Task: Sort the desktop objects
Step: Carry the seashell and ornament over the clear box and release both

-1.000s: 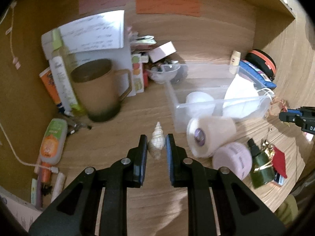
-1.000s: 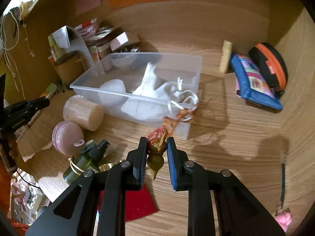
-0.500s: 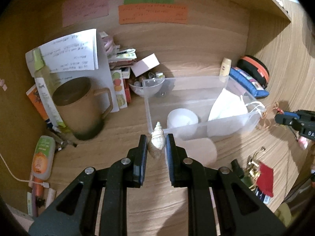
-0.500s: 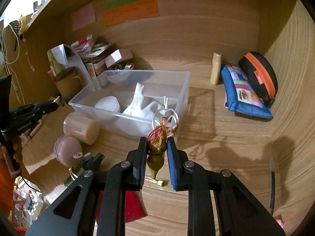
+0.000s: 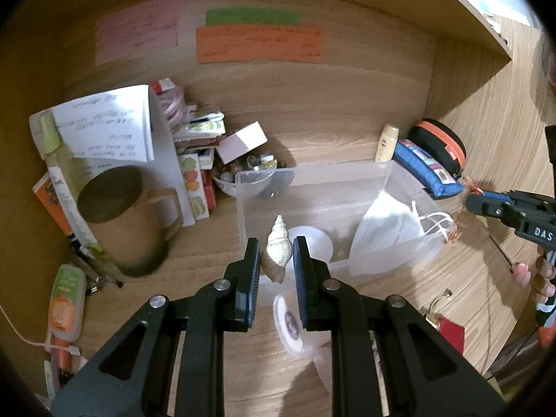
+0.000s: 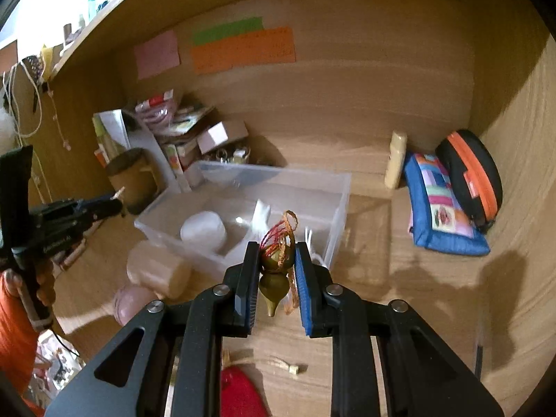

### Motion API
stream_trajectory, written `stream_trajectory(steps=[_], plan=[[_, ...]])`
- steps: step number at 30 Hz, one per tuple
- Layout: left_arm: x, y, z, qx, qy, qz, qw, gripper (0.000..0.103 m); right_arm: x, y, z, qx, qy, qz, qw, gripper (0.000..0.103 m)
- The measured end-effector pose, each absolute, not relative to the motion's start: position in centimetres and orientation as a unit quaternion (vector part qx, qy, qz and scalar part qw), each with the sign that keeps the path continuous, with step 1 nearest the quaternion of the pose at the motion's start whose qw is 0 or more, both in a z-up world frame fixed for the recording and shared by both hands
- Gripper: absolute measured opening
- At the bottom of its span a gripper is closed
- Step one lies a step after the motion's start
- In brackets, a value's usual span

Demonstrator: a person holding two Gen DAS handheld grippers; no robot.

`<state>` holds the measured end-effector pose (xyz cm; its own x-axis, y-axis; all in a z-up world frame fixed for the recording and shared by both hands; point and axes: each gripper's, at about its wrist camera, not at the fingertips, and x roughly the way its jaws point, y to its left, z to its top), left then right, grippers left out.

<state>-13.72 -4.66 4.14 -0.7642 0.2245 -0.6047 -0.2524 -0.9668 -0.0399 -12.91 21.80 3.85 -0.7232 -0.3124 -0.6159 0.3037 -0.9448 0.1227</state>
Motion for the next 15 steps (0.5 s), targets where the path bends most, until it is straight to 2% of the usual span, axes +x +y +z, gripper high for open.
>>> stream_trajectory(steps=[15], plan=[[-18.2, -2.8, 4.1, -0.329, 0.022, 0.931, 0.158, 0.018, -18.8, 21.6, 4.9, 0.330, -0.011, -0.930, 0.160, 0.018]])
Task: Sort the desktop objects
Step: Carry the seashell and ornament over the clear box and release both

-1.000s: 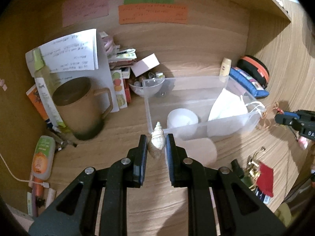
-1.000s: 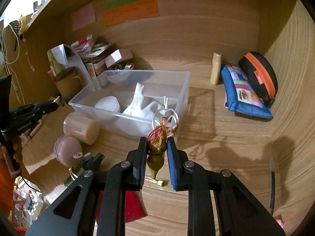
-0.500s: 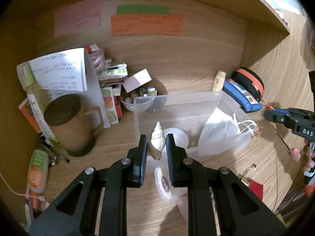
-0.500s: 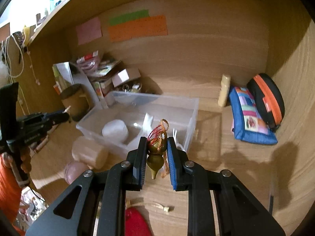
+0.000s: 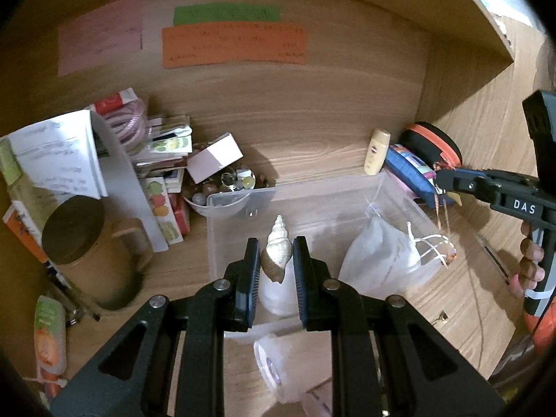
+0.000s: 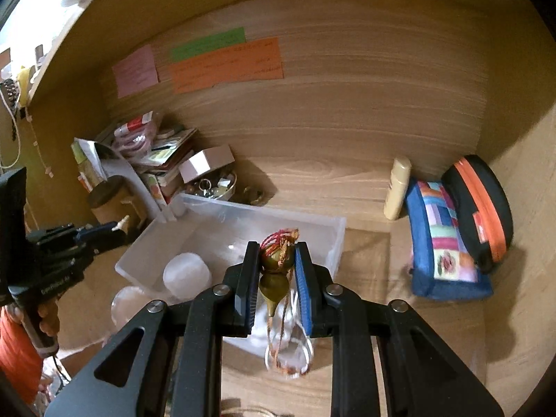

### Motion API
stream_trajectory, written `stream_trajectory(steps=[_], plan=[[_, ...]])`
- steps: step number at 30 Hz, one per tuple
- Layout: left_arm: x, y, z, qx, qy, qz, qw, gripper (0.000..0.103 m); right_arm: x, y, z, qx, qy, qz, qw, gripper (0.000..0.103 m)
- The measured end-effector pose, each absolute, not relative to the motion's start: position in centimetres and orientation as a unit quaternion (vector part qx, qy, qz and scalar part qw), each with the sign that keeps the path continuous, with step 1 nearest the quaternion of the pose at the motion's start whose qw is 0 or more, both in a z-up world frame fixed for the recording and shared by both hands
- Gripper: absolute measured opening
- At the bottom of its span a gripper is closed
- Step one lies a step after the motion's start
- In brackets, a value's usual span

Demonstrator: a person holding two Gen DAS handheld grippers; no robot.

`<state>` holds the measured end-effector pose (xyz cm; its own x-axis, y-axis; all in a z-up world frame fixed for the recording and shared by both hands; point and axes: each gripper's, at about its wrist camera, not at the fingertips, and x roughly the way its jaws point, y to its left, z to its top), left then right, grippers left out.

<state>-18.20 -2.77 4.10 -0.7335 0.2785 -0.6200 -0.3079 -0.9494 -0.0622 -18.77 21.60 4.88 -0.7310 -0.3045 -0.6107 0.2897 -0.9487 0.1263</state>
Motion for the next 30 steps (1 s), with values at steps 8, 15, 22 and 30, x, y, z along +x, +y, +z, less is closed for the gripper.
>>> stream_trajectory(steps=[8, 15, 22, 30], plan=[[-20.8, -1.7, 2.9, -0.350, 0.022, 0.921, 0.169, 0.018, -21.7, 20.6, 4.4, 0.337, 0.007, -0.927, 0.166, 0.018], [-23.2, 0.2, 1.4, -0.384, 0.030, 0.904, 0.187, 0.018, -24.4, 20.1, 1.8, 0.375, 0.016, -0.910, 0.175, 0.018], [-25.1, 2.7, -0.3, -0.428, 0.046, 0.880, 0.200, 0.018, -26.1, 19.2, -0.7, 0.418, 0.038, -0.891, 0.176, 0.018], [-26.6, 4.7, -1.7, -0.460, 0.067, 0.862, 0.202, 0.018, -26.6, 17.9, -1.7, 0.439, 0.076, -0.877, 0.182, 0.018]])
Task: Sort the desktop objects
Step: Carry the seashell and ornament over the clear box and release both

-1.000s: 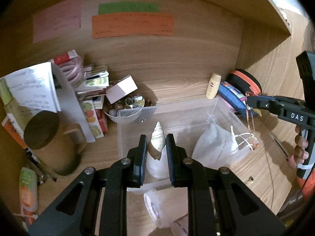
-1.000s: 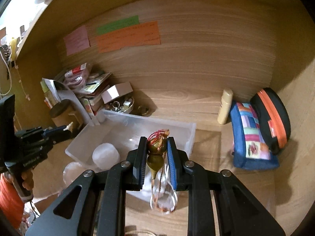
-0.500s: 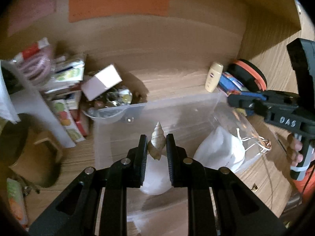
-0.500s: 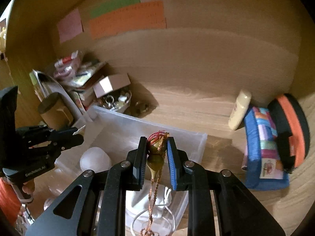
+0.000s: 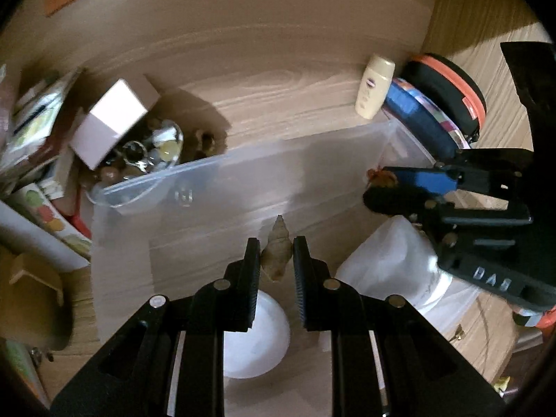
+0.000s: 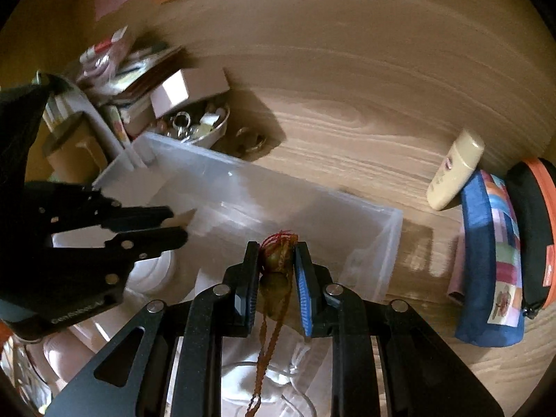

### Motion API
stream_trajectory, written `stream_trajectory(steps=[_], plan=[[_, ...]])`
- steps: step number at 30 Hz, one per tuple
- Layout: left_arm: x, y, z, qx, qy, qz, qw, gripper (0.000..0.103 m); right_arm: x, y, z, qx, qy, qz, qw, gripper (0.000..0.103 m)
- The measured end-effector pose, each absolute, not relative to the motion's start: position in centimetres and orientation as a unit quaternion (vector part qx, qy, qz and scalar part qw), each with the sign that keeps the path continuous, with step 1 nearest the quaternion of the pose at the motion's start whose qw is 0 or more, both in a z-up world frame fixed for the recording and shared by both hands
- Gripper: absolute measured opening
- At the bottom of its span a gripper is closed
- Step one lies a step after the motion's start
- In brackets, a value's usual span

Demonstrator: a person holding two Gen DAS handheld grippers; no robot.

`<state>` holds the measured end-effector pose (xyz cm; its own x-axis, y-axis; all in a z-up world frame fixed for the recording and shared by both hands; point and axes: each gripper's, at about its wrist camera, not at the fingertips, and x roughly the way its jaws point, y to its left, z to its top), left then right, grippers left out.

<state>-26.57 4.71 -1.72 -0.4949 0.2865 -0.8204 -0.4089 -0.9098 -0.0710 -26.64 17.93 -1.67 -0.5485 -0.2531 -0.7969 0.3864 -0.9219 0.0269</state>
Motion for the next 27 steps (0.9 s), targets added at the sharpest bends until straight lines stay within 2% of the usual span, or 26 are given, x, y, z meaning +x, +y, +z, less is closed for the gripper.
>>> stream_trajectory(steps=[10, 24, 27], plan=[[-26.8, 5.8, -2.9, -0.490, 0.106, 0.845, 0.187, 0.018, -26.9, 17.6, -2.3, 0.449, 0.108, -0.871, 0.171, 0.018], [-27.1, 5.6, -3.0, -0.501, 0.098, 0.842, 0.175, 0.018, -26.1, 17.1, -1.7, 0.448, 0.129, -0.869, 0.168, 0.018], [-27.0, 5.7, -2.9, -0.499, 0.102, 0.843, 0.173, 0.019, -25.7, 17.2, -1.5, 0.449, 0.126, -0.869, 0.163, 0.025]])
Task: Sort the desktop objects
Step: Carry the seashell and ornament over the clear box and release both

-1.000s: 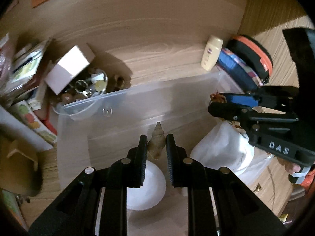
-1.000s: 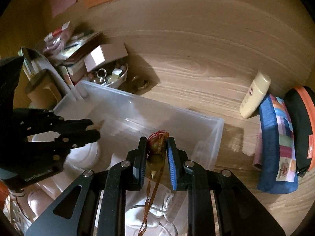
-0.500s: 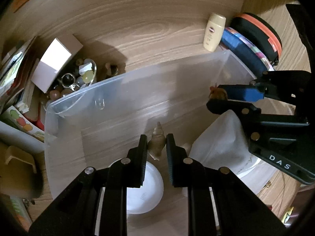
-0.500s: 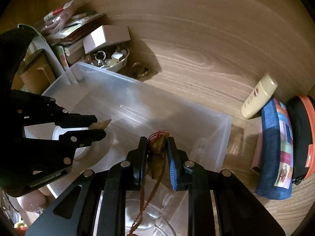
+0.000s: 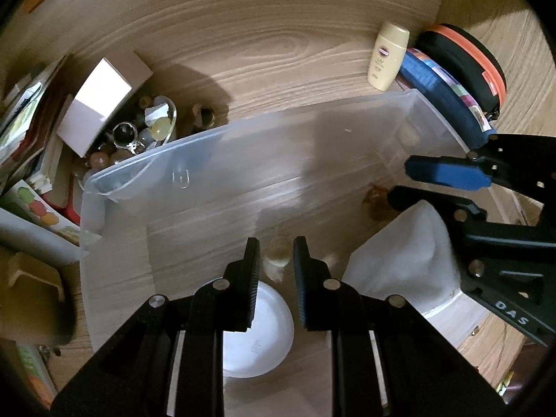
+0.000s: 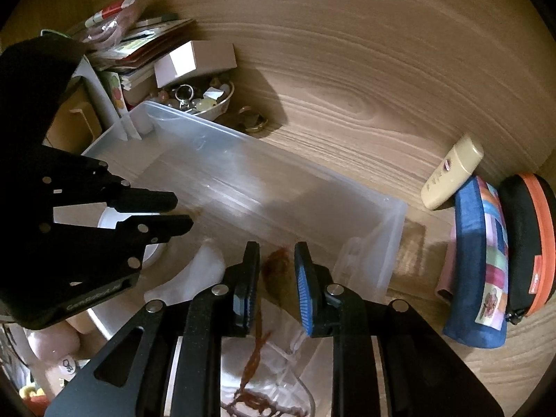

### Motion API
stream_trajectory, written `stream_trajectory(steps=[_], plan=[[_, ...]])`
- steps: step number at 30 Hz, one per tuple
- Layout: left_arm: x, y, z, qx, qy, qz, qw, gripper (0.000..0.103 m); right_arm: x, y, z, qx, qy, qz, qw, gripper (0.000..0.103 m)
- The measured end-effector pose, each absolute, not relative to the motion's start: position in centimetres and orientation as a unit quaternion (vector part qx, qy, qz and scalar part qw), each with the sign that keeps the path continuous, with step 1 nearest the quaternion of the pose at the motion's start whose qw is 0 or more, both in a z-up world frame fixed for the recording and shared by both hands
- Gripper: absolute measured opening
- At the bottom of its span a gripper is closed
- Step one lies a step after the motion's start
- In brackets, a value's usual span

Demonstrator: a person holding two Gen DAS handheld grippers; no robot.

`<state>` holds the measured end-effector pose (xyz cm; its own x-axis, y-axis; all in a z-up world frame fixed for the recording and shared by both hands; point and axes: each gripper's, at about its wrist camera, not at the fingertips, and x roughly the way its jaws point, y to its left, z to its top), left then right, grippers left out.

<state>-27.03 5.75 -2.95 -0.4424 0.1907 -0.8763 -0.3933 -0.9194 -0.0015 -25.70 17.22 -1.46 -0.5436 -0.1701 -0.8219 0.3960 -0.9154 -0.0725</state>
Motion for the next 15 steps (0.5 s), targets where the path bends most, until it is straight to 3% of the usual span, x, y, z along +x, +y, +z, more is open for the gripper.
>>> stream_trajectory(steps=[3, 7, 10, 12, 15], plan=[[-26.7, 5.5, -2.6, -0.489, 0.103, 0.849, 0.169, 0.028, -25.2, 17.5, -1.2, 0.449, 0.121, -0.872, 0.151, 0.041], [-26.2, 5.2, -1.9, -0.473, 0.095, 0.860, 0.165, 0.050, -24.5, 18.1, -0.3, 0.448, 0.110, -0.875, 0.144, 0.049], [-25.6, 4.5, -1.2, -0.473, 0.080, 0.862, 0.164, 0.054, -23.7, 18.5, 0.9, 0.447, 0.100, -0.878, 0.142, 0.061], [-25.1, 4.1, -0.5, -0.466, 0.076, 0.867, 0.160, 0.056, -23.0, 18.9, 2.2, 0.434, 0.089, -0.886, 0.137, 0.076], [-24.4, 3.1, 0.8, -0.455, 0.063, 0.876, 0.148, 0.071, -21.8, 19.4, 4.0, 0.419, 0.079, -0.895, 0.133, 0.081]])
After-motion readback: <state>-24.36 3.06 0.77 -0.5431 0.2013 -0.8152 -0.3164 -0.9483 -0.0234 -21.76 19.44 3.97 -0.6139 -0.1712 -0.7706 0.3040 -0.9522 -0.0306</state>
